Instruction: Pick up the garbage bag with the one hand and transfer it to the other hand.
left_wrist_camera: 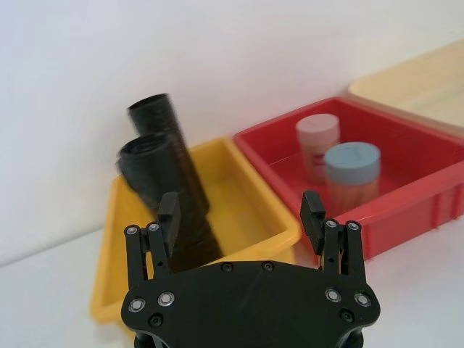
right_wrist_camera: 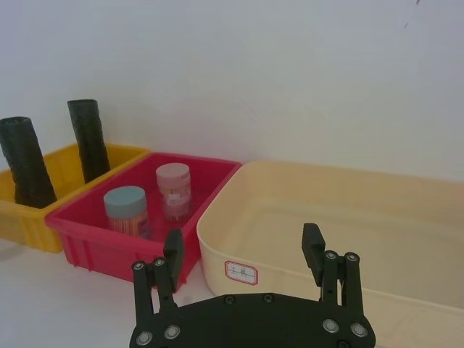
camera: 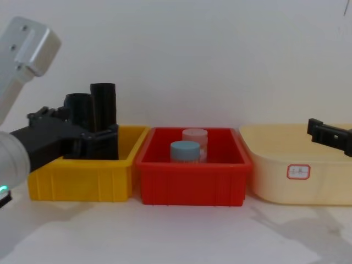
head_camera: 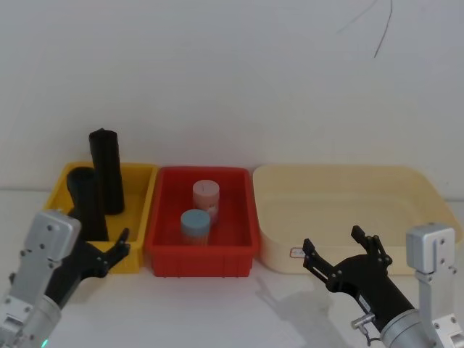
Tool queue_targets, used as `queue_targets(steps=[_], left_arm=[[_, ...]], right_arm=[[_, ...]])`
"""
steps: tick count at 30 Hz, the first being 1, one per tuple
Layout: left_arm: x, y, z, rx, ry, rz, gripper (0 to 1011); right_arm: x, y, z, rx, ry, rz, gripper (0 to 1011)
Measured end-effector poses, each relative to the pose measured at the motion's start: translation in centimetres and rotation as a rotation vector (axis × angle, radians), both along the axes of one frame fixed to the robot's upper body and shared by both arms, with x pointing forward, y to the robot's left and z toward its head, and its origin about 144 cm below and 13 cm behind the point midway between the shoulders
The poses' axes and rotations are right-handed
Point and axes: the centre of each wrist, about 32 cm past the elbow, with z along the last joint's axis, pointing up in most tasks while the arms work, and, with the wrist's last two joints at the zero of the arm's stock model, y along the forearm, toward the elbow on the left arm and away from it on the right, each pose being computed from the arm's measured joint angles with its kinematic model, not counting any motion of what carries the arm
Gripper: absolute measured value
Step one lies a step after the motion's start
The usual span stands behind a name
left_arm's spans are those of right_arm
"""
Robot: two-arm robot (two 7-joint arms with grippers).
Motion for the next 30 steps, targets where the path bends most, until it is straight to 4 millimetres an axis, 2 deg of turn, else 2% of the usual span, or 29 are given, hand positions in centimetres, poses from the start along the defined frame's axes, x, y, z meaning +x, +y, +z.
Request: queue_targets(steps=[17, 30], left_arm=[[1.1, 2.7, -0.8, -0.057, -0.005, 0.074, 1001], [3.9, 3.6, -1.3, -0.129, -0.014, 0.023, 1001]], right_arm=[[0.0, 0.0, 0.0, 0.000, 0.000, 0.000, 1000], [0.0, 0.0, 0.0, 0.000, 0.000, 0.000, 1000]])
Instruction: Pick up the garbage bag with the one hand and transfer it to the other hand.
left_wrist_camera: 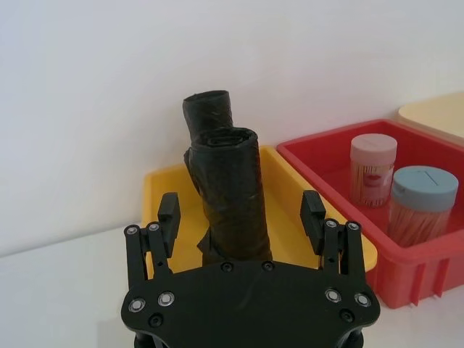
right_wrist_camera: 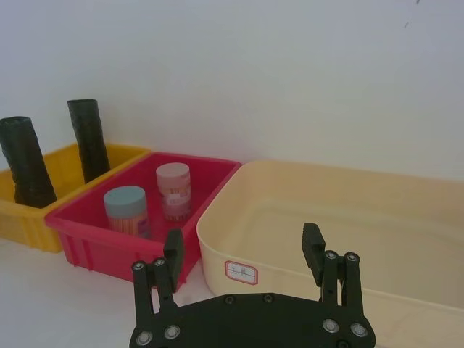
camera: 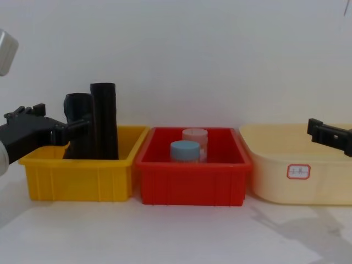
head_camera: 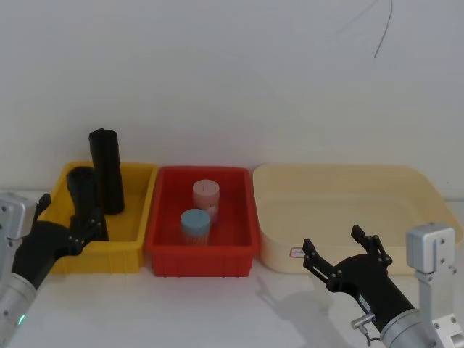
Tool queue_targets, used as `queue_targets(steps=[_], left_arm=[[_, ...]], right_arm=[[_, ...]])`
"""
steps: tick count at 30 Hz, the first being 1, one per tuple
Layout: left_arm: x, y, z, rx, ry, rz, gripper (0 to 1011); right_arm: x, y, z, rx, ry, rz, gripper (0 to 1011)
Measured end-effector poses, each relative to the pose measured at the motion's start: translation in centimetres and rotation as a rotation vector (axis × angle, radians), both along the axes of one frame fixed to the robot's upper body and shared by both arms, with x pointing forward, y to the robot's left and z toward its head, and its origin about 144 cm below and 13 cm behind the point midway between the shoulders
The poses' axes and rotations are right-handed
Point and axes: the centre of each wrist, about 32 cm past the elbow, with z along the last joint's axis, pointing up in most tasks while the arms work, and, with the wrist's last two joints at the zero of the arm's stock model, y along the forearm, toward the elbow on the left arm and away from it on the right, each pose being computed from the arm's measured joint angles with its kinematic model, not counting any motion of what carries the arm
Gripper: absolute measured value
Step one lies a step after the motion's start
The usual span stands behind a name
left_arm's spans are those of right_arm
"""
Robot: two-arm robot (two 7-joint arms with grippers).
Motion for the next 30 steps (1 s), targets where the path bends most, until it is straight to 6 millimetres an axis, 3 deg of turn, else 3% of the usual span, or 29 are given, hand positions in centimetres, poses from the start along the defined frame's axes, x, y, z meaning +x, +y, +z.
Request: queue_targets(steps=[30], left_arm=[[4.4, 0.3, -0.7, -0.054, -0.013, -0.037, 1001]], right_arm=[[0.0, 0.0, 0.0, 0.000, 0.000, 0.000, 1000]])
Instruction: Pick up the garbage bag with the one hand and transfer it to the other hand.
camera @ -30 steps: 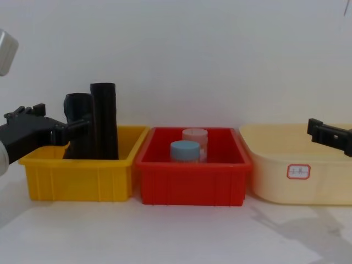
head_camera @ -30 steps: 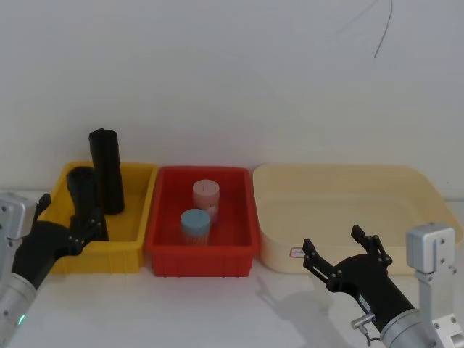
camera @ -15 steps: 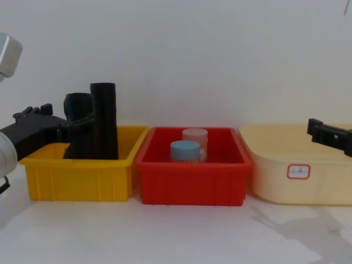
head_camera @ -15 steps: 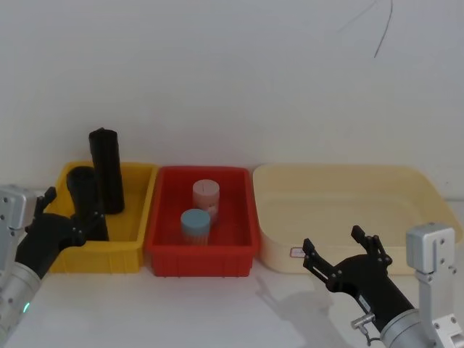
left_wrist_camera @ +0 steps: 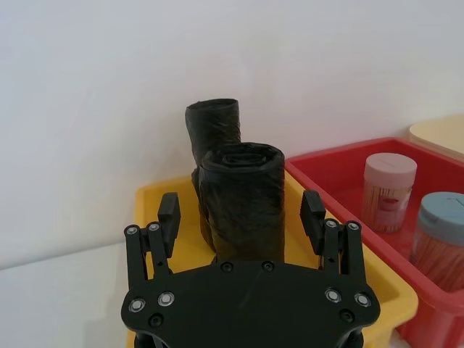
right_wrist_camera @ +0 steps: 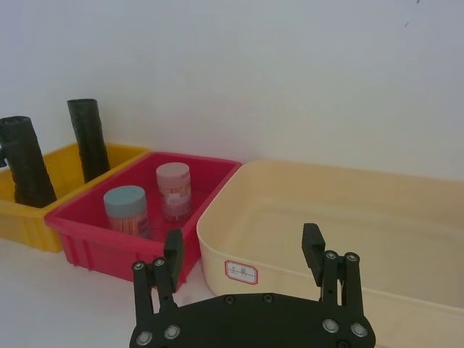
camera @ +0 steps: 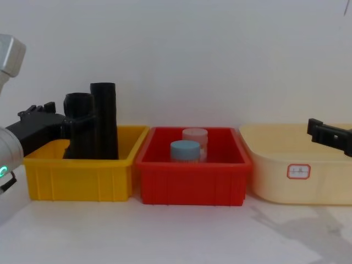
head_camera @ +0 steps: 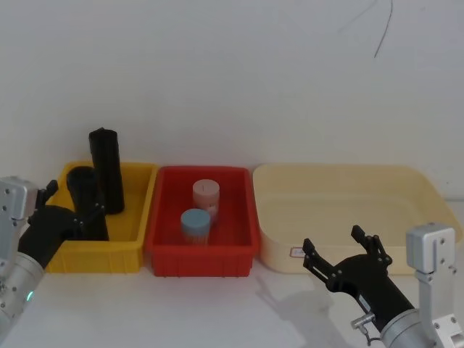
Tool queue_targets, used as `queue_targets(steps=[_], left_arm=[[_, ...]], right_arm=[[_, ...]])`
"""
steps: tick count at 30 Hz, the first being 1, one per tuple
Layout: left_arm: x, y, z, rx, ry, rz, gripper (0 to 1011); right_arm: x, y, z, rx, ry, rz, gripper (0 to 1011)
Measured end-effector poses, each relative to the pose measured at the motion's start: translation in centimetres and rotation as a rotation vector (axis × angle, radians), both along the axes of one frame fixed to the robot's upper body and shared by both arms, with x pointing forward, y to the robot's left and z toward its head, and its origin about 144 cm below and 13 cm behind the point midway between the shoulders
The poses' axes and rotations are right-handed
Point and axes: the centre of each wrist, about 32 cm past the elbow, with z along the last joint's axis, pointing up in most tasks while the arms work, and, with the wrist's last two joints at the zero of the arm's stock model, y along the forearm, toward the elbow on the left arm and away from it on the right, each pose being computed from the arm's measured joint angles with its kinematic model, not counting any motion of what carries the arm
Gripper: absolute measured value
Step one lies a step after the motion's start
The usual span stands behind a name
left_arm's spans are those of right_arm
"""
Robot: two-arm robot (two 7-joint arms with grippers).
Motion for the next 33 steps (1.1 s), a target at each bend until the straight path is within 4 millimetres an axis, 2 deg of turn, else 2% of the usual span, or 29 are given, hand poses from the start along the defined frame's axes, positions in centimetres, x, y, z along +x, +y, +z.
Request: queue_targets(steps=[16, 27, 29, 30, 33], left_arm=[[1.9, -0.2, -0.1, -0.003, -0.003, -0.021, 1000], [3.0, -0.8, -0.2, -0.004, 0.004, -0.069, 766], [3.1, -0.9, -0.2, -0.007, 0.002, -0.075, 645], [3.1, -0.9, -0.1, -0.007, 0.002, -0.076, 645], [3.1, -1.0, 0.0, -0.010, -0.004, -0.078, 560]], right_arm=[[0.0, 0.0, 0.0, 0.000, 0.000, 0.000, 1000], [0.0, 0.0, 0.0, 0.000, 0.000, 0.000, 1000], [0.0, 0.0, 0.0, 0.000, 0.000, 0.000, 1000], [0.0, 0.0, 0.0, 0.000, 0.000, 0.000, 1000], [0.0, 0.0, 0.0, 0.000, 0.000, 0.000, 1000]])
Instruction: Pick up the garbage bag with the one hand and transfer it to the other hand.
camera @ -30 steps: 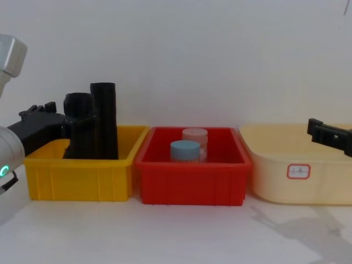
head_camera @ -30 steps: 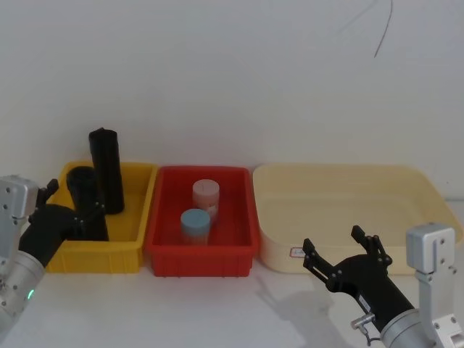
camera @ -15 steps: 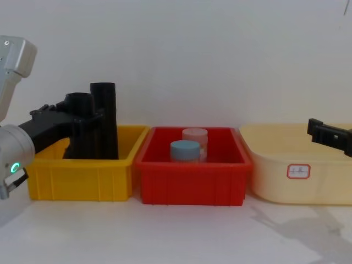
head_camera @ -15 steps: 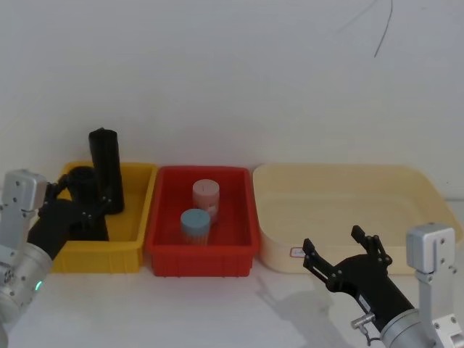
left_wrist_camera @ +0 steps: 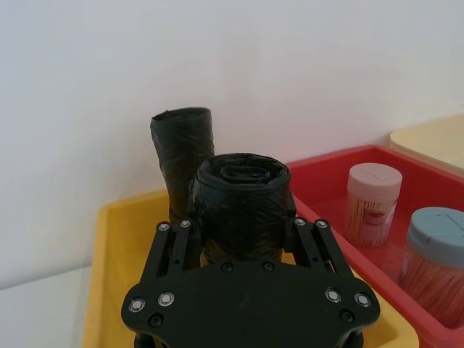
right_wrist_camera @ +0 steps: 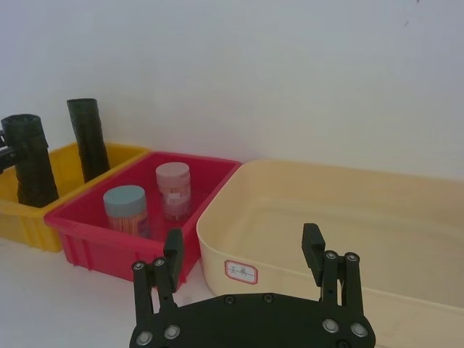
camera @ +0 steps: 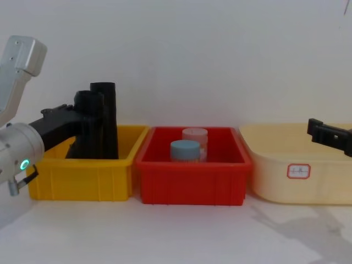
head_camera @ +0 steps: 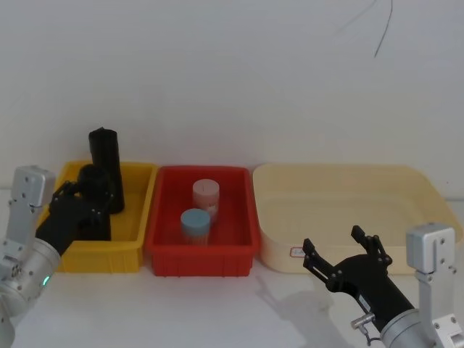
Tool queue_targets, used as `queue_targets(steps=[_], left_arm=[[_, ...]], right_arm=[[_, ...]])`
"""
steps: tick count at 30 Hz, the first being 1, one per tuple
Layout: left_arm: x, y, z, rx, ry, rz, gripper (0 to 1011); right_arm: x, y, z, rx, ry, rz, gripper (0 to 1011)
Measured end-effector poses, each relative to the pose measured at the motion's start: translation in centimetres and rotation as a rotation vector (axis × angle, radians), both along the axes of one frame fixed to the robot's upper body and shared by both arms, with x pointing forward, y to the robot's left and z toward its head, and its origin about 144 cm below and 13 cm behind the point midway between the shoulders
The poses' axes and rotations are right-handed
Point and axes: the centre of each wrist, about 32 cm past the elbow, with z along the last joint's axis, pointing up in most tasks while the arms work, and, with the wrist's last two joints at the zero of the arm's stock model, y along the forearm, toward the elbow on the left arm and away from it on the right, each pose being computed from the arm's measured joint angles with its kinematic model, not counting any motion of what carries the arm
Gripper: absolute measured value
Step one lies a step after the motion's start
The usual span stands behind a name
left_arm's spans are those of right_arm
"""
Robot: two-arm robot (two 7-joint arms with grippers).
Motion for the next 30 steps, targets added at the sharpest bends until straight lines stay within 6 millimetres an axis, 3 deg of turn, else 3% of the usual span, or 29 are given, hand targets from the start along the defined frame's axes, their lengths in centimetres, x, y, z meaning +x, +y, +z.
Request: queue_targets(steps=[10, 30], left_arm=[[-0.5, -0.4, 1.4, -0.003, -0.066, -0.005, 488], [-1.3, -2.4, 7.0, -0.022, -0.309, -0.108, 435]], right_arm=[[0.0, 0.0, 0.0, 0.000, 0.000, 0.000, 1000], [0.0, 0.0, 0.0, 0.000, 0.000, 0.000, 1000]])
